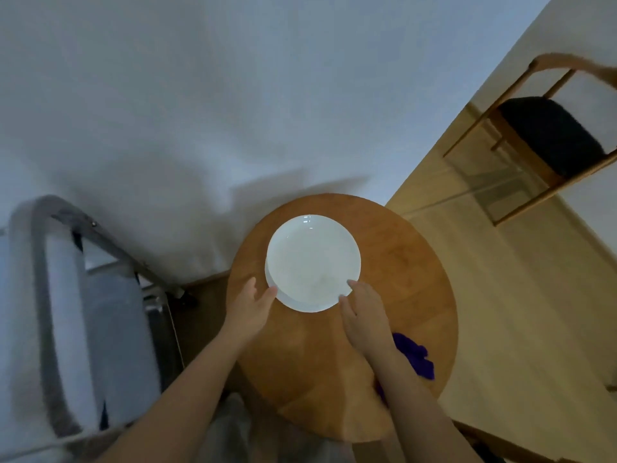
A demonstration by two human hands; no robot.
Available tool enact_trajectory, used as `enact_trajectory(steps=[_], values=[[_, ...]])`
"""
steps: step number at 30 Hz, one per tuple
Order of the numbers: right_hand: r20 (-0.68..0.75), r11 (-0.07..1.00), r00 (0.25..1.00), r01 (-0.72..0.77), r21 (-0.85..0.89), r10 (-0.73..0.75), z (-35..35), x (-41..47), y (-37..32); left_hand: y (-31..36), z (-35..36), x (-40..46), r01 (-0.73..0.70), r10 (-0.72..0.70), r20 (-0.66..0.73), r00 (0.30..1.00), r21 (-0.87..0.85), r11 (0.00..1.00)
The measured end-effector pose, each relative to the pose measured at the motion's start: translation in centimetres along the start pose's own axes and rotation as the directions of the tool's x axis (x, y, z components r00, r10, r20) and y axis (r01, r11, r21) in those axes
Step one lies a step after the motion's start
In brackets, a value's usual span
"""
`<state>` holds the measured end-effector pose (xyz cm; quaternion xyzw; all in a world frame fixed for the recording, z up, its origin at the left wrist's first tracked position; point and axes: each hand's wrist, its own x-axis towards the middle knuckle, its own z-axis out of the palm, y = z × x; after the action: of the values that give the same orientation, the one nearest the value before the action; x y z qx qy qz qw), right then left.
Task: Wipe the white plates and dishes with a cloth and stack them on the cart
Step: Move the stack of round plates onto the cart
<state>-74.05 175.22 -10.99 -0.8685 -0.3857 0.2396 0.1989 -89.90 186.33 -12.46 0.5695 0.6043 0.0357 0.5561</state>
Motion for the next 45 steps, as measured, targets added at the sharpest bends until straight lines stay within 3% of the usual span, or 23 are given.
enact_trajectory(steps=[6,8,11,15,20,27,32,36,40,43,45], values=[[0.003,0.978,0.999,0.044,0.205,-0.045,-0.4,9.5,4.0,-0.7,5.2,3.0,0.249,-0.266,-0.019,0.964,-0.290,0.924],[0.060,0.957,0.995,-0.090,0.278,0.076,-0.3,12.4,4.8,-1.0,6.6,3.8,0.293,-0.320,0.022,0.947,-0.462,0.837],[0.287,0.863,0.941,-0.291,0.413,0.180,0.7,15.7,6.0,-1.6,8.5,5.1,0.297,-0.373,0.013,0.928,-0.632,0.716],[0.488,0.683,0.858,-0.454,0.572,0.162,2.4,17.0,6.5,-1.8,10.4,6.5,0.231,-0.360,-0.032,0.932,-0.714,0.661],[0.479,0.510,0.840,-0.538,0.672,0.255,3.7,16.7,7.0,-1.6,11.3,7.7,0.147,-0.361,-0.087,0.929,-0.805,0.574],[0.482,0.321,0.800,-0.590,0.741,0.358,6.0,10.8,8.7,-1.6,8.8,8.8,0.174,-0.339,-0.071,0.938,-0.750,0.638],[0.444,0.498,0.843,-0.537,0.681,0.302,4.5,11.9,9.5,-2.3,8.4,9.0,0.127,-0.262,-0.063,0.963,-0.749,0.650],[0.456,0.693,0.884,-0.389,0.607,0.097,1.8,17.0,8.1,-2.5,9.8,8.5,0.031,-0.300,-0.171,0.939,-0.824,0.565],[0.621,0.714,0.782,-0.404,0.572,-0.056,1.3,20.2,6.5,-2.4,12.2,7.3,-0.067,-0.319,-0.227,0.920,-0.895,0.442],[0.648,0.733,0.761,-0.434,0.524,-0.013,1.8,20.5,6.3,-2.0,12.6,7.3,-0.031,-0.383,-0.169,0.908,-0.939,0.341],[0.638,0.721,0.769,-0.462,0.517,0.036,2.0,20.5,6.6,-2.1,12.3,7.7,0.005,-0.413,-0.151,0.898,-0.936,0.352]])
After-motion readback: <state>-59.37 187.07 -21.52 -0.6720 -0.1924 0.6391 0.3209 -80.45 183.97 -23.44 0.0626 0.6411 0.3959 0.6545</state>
